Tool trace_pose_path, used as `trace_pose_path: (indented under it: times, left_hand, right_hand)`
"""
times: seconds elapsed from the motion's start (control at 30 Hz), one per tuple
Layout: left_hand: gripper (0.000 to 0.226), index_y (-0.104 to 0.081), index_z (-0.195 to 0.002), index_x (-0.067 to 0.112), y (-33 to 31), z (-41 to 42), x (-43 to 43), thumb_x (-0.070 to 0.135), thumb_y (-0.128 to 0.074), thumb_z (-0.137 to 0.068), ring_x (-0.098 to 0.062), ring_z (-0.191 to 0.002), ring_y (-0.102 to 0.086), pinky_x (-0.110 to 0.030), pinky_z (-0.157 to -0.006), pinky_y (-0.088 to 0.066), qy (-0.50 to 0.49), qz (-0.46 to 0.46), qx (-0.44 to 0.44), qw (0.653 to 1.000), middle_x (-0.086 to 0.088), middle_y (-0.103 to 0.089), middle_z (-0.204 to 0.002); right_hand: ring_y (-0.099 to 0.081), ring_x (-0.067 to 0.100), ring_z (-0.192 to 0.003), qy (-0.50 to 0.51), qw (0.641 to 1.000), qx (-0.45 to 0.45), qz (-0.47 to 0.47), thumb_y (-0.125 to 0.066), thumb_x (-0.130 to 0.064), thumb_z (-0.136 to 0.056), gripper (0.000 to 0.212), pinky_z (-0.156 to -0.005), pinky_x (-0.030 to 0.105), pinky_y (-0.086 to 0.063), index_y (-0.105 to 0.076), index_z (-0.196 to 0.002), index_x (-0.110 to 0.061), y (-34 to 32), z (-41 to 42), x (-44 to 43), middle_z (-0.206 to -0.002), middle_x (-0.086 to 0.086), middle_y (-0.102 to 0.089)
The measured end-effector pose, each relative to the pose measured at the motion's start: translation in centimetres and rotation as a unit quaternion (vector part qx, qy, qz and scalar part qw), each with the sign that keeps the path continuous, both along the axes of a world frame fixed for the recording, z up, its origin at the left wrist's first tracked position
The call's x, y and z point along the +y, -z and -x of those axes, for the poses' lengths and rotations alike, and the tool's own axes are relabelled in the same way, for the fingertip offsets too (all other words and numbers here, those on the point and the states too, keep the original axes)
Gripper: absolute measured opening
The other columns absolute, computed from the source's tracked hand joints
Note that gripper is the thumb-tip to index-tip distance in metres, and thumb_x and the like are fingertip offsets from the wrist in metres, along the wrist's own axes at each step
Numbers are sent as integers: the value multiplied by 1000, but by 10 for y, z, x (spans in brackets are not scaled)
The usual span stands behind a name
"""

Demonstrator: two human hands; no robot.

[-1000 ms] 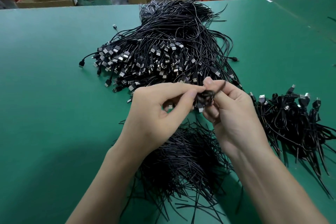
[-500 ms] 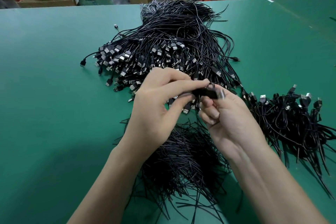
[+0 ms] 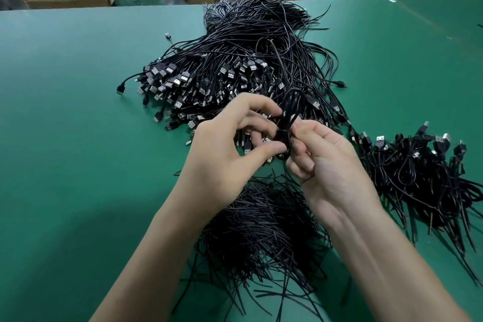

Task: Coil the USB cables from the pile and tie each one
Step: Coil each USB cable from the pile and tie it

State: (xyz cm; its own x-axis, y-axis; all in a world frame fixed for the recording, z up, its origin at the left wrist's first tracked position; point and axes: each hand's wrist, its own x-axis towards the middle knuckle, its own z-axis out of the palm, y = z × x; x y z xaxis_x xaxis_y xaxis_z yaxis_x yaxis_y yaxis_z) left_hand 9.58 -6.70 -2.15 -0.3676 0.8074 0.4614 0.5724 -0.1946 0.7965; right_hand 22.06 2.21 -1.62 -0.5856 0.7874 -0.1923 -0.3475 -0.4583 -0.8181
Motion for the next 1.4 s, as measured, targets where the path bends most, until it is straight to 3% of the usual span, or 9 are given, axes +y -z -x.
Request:
trace_pose_path:
  times: [0.1, 0.17, 0.3, 0.43, 0.73, 0.93, 1.1, 1.27, 1.4]
  left_hand:
    - [47, -67, -130, 21, -1, 1, 0, 7, -81, -88, -18, -84, -63, -24, -83, -51, -26, -13, 98, 995, 10, -71, -94]
    - [32, -76, -120, 18, -3, 5, -1, 6, -79, -91, -19, -89, -62, -35, -83, -51, -24, -35, 185, 982, 7, -72, -99]
    - [19, -82, -105, 21, -4, 12, -2, 6, -78, -93, -21, -91, -54, -31, -82, -45, -49, -82, 268, 959, 2, -67, -99]
    - [22, -84, -101, 19, -3, 14, -5, 1, -76, -92, -19, -77, -46, -27, -69, -38, -46, -89, 279, 955, 0, -49, -83]
    - [29, -83, -87, 14, -2, 13, -5, -11, -70, -87, -18, -72, -47, -27, -66, -36, -48, -97, 275, 955, 2, -47, -74]
    - [28, -79, -84, 13, 3, 6, -1, -8, -61, -90, -10, -93, -58, -19, -78, -41, -40, -76, 187, 978, 11, -54, -99]
    - [24, -69, -104, 19, 6, -6, 4, -2, -63, -96, -11, -104, -61, -23, -77, -46, -10, -20, 115, 993, 15, -59, -109]
    - [32, -73, -119, 21, 5, -12, 4, 0, -58, -101, -3, -112, -65, -18, -89, -50, 26, 35, 37, 998, 17, -72, -117]
    - [29, -79, -112, 30, 8, -6, 2, 9, -61, -102, -5, -95, -71, -28, -85, -58, -8, 93, -18, 996, 16, -76, -110]
  right_hand:
    - [-30, 1, -37, -17, 1000, 0, 15, -55, -2, -98, 33, -37, 14, -26, -58, -68, -14, -1, 0, 1, -50, -5, -44]
    - [-29, 0, -37, -30, 998, 14, 52, -51, 1, -99, 32, -35, 13, -23, -58, -70, -12, 0, -1, 1, -50, -5, -44]
    - [-28, 1, -35, -69, 993, 29, 93, -55, -8, -96, 25, -34, 12, -20, -57, -72, -13, 1, 0, -1, -47, -10, -42]
    - [-30, 2, -40, -98, 993, 5, 72, -67, -18, -77, 20, -35, 12, -21, -65, -57, -16, 0, 0, 0, -49, -6, -42]
    - [-31, 1, -35, -121, 987, 24, 107, -69, -21, -79, 24, -34, 10, -23, -69, -56, -17, -3, -1, -2, -53, -7, -43]
    - [-42, 9, -56, -32, 973, -115, -197, -62, -37, -99, 29, -50, 19, -35, -61, -75, -21, -3, -6, -3, -64, -6, -51]
    - [-50, 9, -58, -55, 946, -130, -291, -68, -43, -95, 29, -51, 20, -41, -62, -97, -15, -5, -15, 13, -68, -1, -56]
    - [-48, 16, -59, -48, 884, -237, -401, -70, -51, -86, 23, -60, 39, -43, -68, -92, -28, -4, -25, 30, -62, -1, -53]
    - [-42, 3, -48, 44, 803, -345, -485, -71, -46, -89, 26, -49, 19, -34, -67, -76, -24, -8, -39, 47, -56, -10, -56]
